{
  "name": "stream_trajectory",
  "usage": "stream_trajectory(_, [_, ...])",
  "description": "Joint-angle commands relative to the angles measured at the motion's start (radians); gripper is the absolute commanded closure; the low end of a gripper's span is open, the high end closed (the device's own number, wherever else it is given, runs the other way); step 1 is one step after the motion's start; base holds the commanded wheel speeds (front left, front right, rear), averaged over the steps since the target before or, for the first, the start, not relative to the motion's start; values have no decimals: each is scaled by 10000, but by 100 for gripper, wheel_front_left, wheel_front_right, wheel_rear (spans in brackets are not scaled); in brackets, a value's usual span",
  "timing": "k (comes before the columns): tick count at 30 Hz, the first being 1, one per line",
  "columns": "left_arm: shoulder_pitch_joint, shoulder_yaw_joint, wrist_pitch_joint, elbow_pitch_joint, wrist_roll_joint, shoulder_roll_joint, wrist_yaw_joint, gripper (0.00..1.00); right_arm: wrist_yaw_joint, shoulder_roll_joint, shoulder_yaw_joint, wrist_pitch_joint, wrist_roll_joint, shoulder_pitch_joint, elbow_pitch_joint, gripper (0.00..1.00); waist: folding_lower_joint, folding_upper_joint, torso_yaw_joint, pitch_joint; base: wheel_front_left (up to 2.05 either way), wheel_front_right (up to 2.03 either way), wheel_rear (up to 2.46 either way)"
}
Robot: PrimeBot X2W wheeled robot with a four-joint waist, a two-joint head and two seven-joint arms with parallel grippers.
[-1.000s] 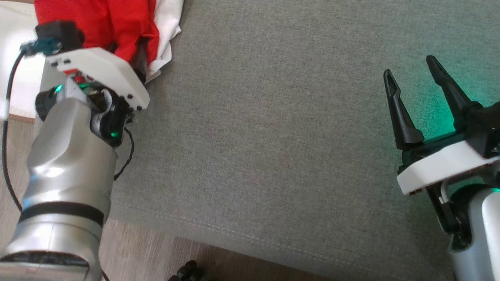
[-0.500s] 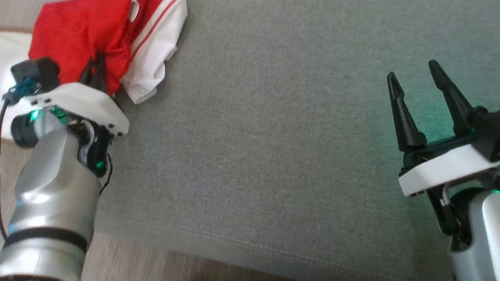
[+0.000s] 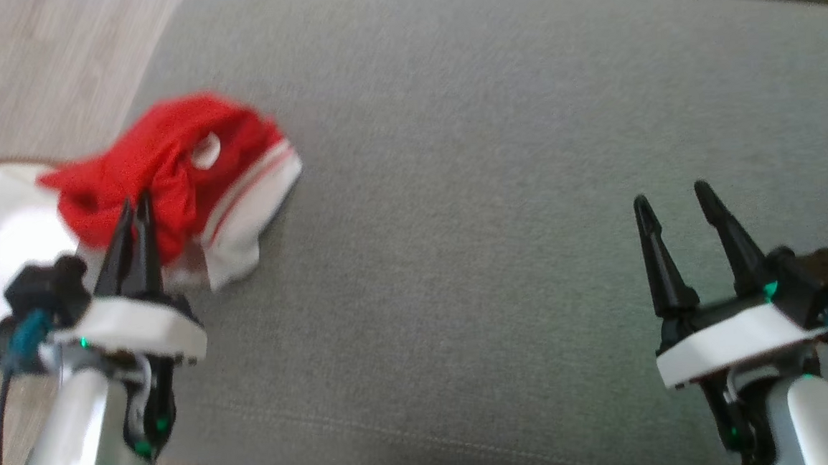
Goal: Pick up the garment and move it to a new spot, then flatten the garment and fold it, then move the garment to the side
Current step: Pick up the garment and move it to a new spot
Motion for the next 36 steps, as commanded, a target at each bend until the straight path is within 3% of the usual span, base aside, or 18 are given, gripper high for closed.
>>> stream_trajectory(1, [22, 461, -106, -1008, 126, 517, 190, 100, -7, -8, 275, -100, 98, 75, -309, 0, 1, 0, -359, -523, 0, 0, 0])
stream_trajectory(7, [1302, 302, 522, -2779, 103, 571, 529, 100, -7, -8, 270, -155, 270, 373, -347, 0, 1, 0, -926, -782, 0, 0, 0])
stream_trajectory(11, [1362, -97, 908, -3173, 46, 411, 407, 100, -7, -8, 324, -208, 336, 390, -396, 0, 1, 0, -1554, -783, 0, 0, 0])
stream_trajectory(16, [794, -624, 975, -2736, 35, 126, 19, 100, -7, -8, 367, -288, 400, 368, -395, 0, 1, 0, -2366, -649, 0, 0, 0])
stream_trajectory(27, [-1485, -2290, 826, -1447, 485, -1061, -973, 100, -7, -8, 454, -629, 650, 202, -367, 0, 1, 0, -4651, 345, 0, 0, 0])
stream_trajectory(35, [-1913, -3141, 1085, 94, 671, -1241, -1280, 100, -7, -8, 515, -1052, 899, 77, -166, 0, 1, 0, -5381, 937, 0, 0, 0])
stream_trajectory(36, [-1879, -3240, 1018, 224, 708, -1258, -1298, 68, -7, -8, 501, -1077, 897, 76, -132, 0, 1, 0, -5393, 953, 0, 0, 0])
